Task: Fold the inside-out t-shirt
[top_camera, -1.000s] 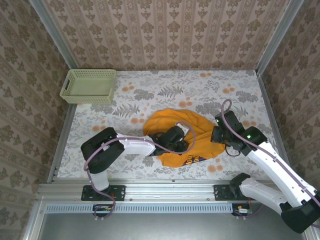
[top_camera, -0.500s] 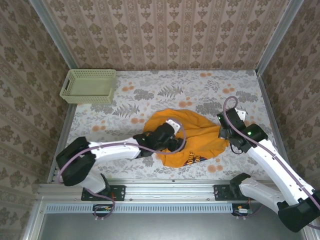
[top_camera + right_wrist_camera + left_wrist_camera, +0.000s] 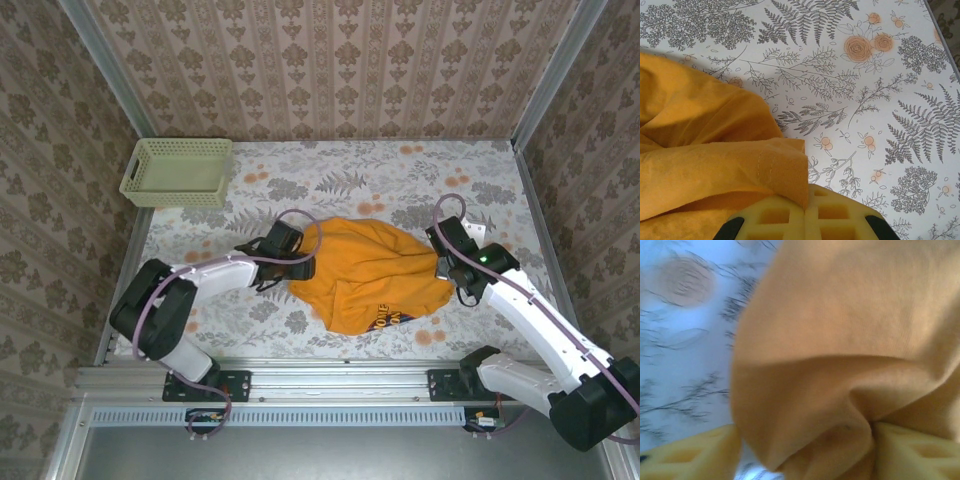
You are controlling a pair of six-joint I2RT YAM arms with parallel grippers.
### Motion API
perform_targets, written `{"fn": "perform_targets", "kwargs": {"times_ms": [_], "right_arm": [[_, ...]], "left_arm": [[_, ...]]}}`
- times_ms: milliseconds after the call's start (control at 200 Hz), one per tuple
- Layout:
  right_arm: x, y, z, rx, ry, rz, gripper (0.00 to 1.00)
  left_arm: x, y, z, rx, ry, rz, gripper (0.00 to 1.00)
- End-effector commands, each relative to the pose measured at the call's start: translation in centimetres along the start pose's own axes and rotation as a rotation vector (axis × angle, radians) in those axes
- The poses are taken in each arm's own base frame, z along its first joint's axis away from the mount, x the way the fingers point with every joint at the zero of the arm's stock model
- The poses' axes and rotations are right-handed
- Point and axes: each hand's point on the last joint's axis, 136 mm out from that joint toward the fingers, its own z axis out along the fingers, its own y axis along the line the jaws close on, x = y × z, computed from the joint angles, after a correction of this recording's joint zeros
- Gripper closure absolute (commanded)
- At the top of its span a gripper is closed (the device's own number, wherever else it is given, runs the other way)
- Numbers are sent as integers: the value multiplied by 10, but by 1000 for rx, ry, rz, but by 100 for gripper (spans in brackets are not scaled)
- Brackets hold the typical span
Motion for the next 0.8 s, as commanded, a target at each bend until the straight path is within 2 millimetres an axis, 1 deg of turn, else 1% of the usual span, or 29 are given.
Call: {"fn": "perform_targets", "kwargs": {"times_ms": [0, 50, 100, 140, 200, 270, 340, 375, 440, 495, 535, 580, 635, 670, 740, 795], "right_arm": [[-1, 1, 5, 2, -12, -1, 100], [-3, 6, 6, -18, -12, -7, 100], [-6, 13, 6, -45, -13, -16, 100], [-9, 20, 5, -72, -15, -22, 100], [-17, 34, 3, -121, -16, -33, 100], [-28, 52, -3, -174, -23, -48, 100], [-41, 70, -14, -210, -49, -67, 100], [-46, 81, -20, -230, -66, -85, 100], [-55, 95, -29, -249, -94, -105, 100], [-60, 97, -29, -245, -93, -95, 100], [-64, 93, -26, -227, -92, -77, 100], [-67, 85, -19, -204, -87, -48, 100], [-67, 74, -10, -186, -73, -12, 100], [-67, 66, -4, -175, -62, 7, 100], [-61, 55, 10, -151, -30, 28, 100], [-53, 52, 21, -142, 3, 28, 100]], "left_arm": [[-10, -21, 3, 138, 13, -42, 58], [-17, -17, -1, 141, 3, -57, 73], [-26, -13, -10, 124, -22, -56, 84], [-35, -8, -20, 94, -45, -48, 91], [-54, 2, -45, 26, -96, -31, 100], [-78, 16, -85, -54, -176, -15, 100], [-103, 29, -138, -107, -296, -15, 100], [-112, 33, -163, -117, -358, -19, 100], [-125, 33, -206, -106, -457, -9, 100], [-128, 29, -228, -94, -486, -6, 100], [-127, 23, -234, -65, -481, -12, 100], [-124, 12, -231, -19, -461, -12, 100], [-115, -2, -220, 20, -424, 3, 100], [-109, -15, -213, 40, -407, 27, 100], [-94, -46, -195, 88, -367, 79, 100], [-81, -80, -178, 158, -326, 120, 100]]}}
